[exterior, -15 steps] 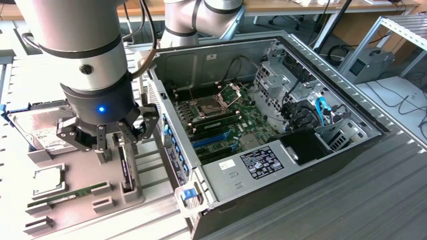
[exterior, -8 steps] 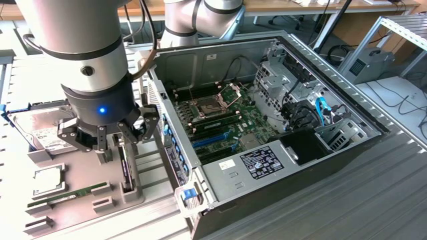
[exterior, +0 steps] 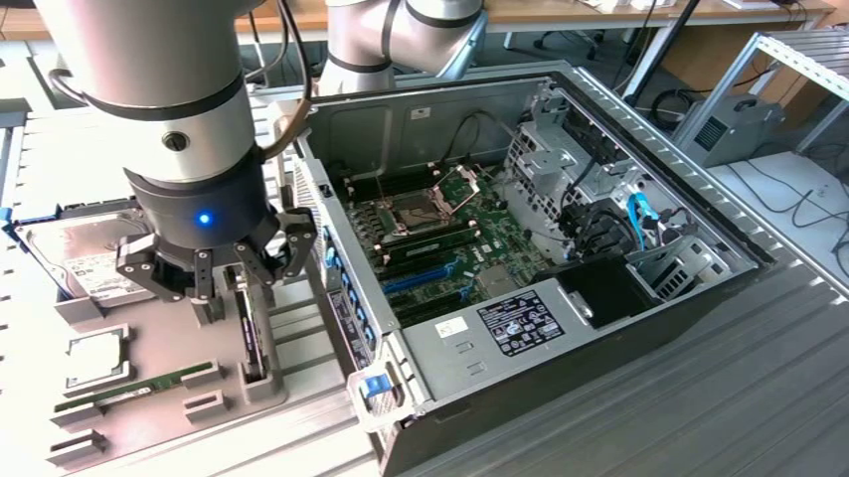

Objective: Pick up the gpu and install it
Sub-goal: 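Pick up the gpu and move the gpu toward the slot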

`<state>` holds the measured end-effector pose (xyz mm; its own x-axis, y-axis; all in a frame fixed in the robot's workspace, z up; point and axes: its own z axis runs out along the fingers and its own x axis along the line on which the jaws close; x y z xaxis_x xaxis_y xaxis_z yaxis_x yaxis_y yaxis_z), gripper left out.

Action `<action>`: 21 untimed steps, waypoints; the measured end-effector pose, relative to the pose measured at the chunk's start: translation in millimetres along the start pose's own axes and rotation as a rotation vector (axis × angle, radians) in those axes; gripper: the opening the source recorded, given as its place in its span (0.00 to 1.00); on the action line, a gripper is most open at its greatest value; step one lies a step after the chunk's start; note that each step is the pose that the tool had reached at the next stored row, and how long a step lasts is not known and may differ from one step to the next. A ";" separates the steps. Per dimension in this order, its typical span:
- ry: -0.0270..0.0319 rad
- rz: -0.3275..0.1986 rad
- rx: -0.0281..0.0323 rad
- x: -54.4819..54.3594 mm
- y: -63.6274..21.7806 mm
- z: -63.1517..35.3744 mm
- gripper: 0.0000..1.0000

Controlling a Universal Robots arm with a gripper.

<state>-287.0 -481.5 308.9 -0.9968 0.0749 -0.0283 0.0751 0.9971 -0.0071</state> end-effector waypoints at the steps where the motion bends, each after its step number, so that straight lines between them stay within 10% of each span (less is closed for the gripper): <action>1: -0.0001 0.000 0.0006 0.1 0.8 0.3 0.48; 21: -0.0004 0.000 0.0049 1.2 10.3 16.8 0.48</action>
<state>-287.0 -471.3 292.1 -0.9968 0.0747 -0.0287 0.0751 0.9971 -0.0119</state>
